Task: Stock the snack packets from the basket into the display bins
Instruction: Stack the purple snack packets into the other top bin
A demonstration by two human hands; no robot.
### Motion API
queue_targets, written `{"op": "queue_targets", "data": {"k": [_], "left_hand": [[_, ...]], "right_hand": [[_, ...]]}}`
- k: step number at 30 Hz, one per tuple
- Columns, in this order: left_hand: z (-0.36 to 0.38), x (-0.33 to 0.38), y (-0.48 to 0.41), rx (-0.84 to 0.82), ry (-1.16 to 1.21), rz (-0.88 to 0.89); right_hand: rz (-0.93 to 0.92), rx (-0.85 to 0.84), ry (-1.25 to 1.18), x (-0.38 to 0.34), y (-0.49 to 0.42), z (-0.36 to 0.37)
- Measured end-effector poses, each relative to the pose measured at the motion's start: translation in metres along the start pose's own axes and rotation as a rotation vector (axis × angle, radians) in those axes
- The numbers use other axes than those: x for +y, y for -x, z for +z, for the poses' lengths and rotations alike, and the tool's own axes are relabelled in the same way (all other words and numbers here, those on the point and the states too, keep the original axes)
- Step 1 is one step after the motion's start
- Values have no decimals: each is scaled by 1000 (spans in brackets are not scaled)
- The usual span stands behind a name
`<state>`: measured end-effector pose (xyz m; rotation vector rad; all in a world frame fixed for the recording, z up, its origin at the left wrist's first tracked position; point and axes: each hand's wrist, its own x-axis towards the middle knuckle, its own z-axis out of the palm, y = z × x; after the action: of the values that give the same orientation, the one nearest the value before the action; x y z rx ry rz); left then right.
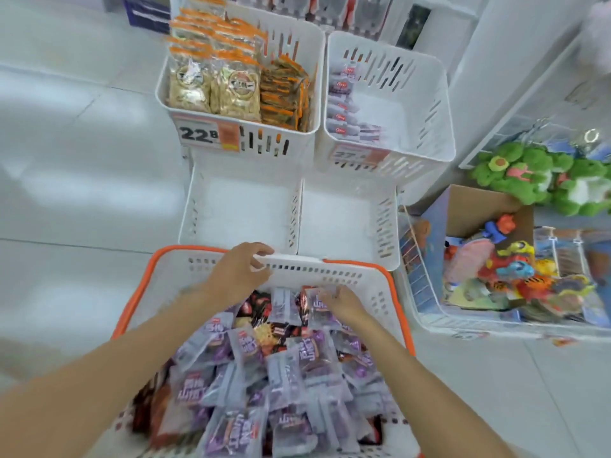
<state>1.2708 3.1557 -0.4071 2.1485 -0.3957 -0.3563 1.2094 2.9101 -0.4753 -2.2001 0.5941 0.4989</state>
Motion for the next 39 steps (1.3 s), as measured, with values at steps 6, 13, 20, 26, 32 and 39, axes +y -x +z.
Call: {"op": "queue_targets", "data": {"k": [6, 13, 20, 26, 32, 39], "left_hand": [[8, -26, 26, -10, 219, -240], [31, -19, 32, -270, 583, -452], [19, -53, 48, -88, 754, -525], [25, -42, 49, -107, 807, -506], [22, -11, 36, -233, 879, -449], [15, 31, 3, -307, 581, -252]], "right_hand": [[5, 254, -211, -7, 4, 35], [-236, -295, -184, -34, 39, 1], [-126, -353, 642, 24, 35, 37], [-150, -146, 178, 27, 37, 10], [-242, -144, -495, -31, 50, -16], [-321, -159, -429, -79, 54, -46]]}}
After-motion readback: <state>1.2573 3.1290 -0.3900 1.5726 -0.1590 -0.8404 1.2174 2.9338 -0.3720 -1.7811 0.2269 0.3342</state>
